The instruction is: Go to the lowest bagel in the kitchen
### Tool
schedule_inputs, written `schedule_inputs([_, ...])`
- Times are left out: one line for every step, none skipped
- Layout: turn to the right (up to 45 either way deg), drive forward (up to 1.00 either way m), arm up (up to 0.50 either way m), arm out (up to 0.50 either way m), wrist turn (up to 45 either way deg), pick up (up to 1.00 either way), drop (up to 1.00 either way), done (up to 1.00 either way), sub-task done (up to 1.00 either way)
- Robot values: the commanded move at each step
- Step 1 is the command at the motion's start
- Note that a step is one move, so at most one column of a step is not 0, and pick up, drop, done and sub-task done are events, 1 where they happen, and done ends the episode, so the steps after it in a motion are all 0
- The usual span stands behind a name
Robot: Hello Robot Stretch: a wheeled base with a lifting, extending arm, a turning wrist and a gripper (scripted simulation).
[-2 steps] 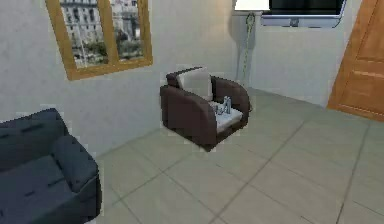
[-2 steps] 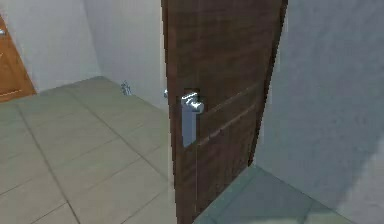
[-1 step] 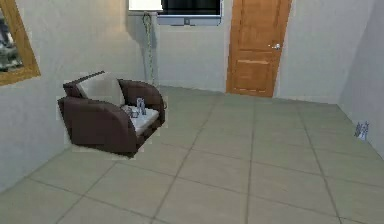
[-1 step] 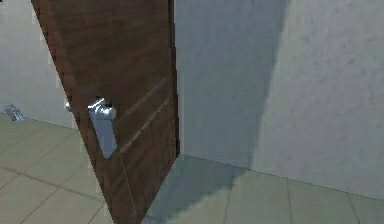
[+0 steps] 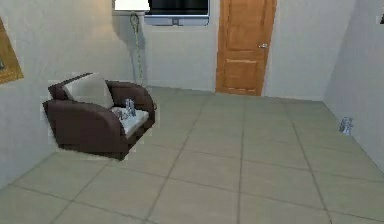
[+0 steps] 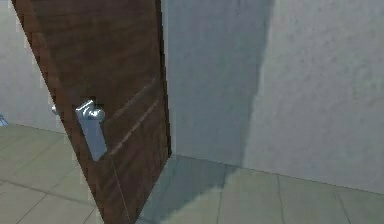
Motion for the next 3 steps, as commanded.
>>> schedule_inputs([0.0, 0.25, 0.0, 0.0, 0.0, 0.0, 0.0, 0.0, 0.0])
schedule_inputs([12.0, 0.0, 0.0, 0.0, 0.0, 0.0, 0.0, 0.0, 0.0])
schedule_inputs([3.0, 0.0, 0.0, 0.0, 0.0, 0.0, 0.0, 0.0, 0.0])
